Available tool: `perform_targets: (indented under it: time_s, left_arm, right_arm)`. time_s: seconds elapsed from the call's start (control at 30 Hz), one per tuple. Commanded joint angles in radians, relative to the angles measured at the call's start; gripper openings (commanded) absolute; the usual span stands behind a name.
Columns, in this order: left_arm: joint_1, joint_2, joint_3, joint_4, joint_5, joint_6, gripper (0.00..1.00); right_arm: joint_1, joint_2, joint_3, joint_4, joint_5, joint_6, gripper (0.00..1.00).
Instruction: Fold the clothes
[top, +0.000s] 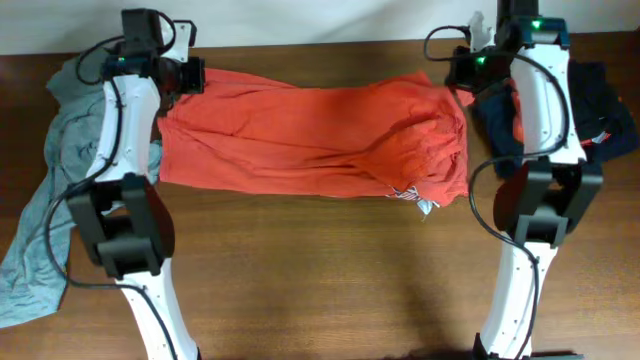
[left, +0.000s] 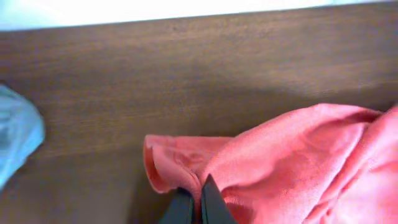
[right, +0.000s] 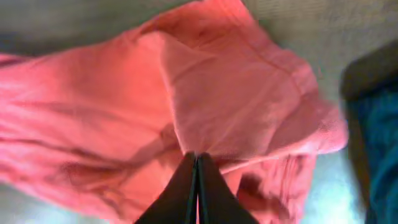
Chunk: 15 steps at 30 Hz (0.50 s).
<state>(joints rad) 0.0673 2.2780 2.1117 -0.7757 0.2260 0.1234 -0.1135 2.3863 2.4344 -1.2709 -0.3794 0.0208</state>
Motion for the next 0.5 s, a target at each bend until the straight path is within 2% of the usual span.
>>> perform_targets:
  time_s: [0.0,0.2,0.47]
  left_arm:
    - [0.001,-0.076,0.023,-0.038,-0.031,0.006,0.01]
    - [0.001,-0.085,0.023,-0.159,-0.142,0.006,0.01]
    - [0.017,-0.085,0.012,-0.293,-0.297,0.007,0.01]
  right_arm:
    - [0.0,-0.133,0.008,-0.064,-0.033,-0.068,0.04]
    - [0.001,-0.153,0.007,-0.223,-0.028,-0.121,0.04]
    - [-0.012,-0.153,-0.041,-0.307,0.063,-0.122,0.04]
